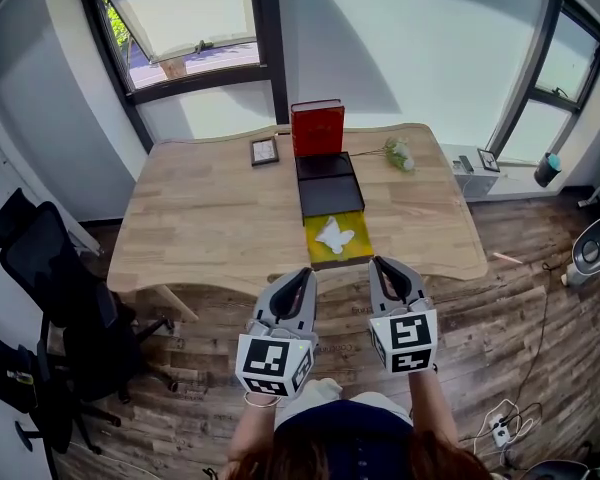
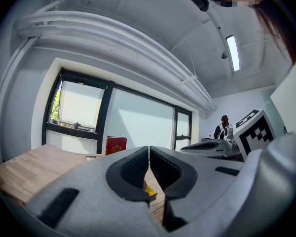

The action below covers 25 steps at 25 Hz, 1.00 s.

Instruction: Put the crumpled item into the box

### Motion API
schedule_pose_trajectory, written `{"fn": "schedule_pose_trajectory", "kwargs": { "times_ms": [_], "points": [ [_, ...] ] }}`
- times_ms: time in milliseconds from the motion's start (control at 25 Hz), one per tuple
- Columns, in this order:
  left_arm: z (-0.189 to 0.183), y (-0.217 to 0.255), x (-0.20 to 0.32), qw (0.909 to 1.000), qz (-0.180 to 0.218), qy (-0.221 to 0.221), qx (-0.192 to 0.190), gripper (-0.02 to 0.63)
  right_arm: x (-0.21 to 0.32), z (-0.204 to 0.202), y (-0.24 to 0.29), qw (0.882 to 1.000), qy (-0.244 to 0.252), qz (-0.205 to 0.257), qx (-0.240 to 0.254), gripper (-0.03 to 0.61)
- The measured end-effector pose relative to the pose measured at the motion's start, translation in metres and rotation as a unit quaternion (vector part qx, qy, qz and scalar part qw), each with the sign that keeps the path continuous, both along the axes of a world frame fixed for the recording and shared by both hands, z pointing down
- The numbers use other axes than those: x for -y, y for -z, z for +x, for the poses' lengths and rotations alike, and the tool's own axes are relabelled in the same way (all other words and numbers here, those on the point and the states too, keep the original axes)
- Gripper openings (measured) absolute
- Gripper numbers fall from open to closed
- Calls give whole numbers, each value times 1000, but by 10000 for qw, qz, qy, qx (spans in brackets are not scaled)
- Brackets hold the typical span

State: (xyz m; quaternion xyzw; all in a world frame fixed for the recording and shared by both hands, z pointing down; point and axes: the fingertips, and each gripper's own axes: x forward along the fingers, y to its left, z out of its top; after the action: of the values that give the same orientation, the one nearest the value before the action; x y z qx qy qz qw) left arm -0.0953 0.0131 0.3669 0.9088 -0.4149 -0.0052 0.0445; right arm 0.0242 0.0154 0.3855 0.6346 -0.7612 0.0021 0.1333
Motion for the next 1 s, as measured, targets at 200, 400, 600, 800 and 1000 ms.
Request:
{"fn": "schedule_pose_trajectory", "kwargs": {
  "times_ms": [200, 400, 600, 800, 1000],
  "points": [
    [8, 2, -7, 10000, 15, 35, 27, 29, -12, 7, 8, 9999, 42, 135, 75, 28],
    [19, 3, -18, 9999, 16, 88, 103, 29, -27, 16, 14, 9991, 123, 218, 340, 26],
    [27, 7, -29, 9998, 19, 166, 141, 29, -42, 21, 22, 9978, 215, 304, 543, 25],
    [37, 9, -43, 9996, 6, 222, 179, 29, -61, 26, 30, 9973, 319, 396, 530, 25],
    [47, 10, -55, 9995, 12, 252, 197, 29, -74, 31, 35, 9973, 391, 428, 461, 24]
  ]
}}
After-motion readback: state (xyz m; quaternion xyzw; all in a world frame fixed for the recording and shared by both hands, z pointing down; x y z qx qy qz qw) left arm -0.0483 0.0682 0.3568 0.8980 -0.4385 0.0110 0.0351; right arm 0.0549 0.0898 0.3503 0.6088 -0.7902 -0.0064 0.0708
